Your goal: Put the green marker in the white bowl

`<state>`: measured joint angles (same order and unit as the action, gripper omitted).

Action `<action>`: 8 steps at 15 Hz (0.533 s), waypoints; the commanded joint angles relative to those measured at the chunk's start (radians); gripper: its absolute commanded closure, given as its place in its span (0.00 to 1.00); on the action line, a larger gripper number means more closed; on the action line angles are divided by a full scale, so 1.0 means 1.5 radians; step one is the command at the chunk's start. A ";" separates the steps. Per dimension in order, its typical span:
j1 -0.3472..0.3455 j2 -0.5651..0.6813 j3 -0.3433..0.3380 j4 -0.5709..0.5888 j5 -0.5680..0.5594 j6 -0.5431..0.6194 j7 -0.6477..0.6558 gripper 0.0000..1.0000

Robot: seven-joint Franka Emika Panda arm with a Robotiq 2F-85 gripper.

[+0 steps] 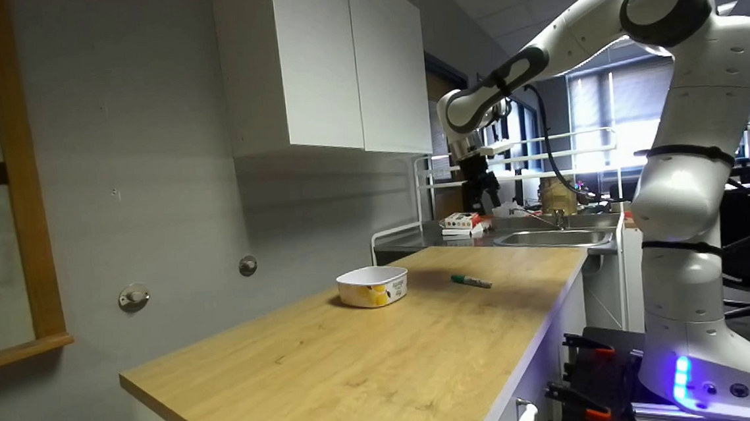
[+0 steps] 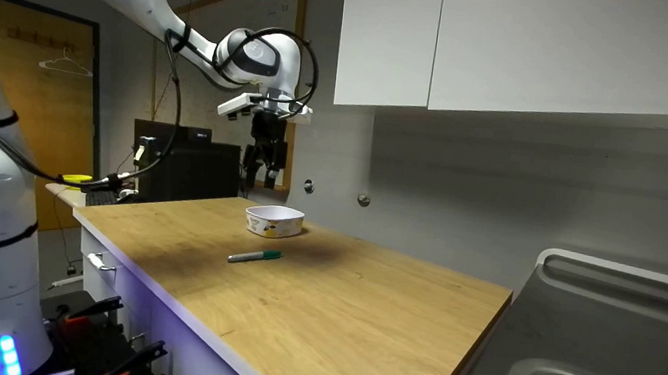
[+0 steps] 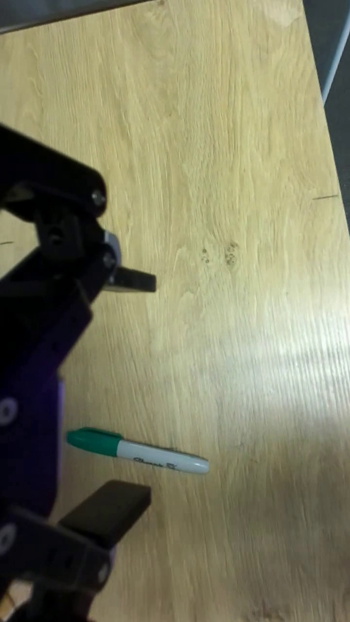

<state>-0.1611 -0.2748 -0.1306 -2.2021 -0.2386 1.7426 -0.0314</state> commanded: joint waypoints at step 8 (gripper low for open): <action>0.016 0.189 0.001 0.009 0.020 0.042 -0.028 0.00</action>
<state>-0.1362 -0.0531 -0.1174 -2.2146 -0.2424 1.8033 -0.0331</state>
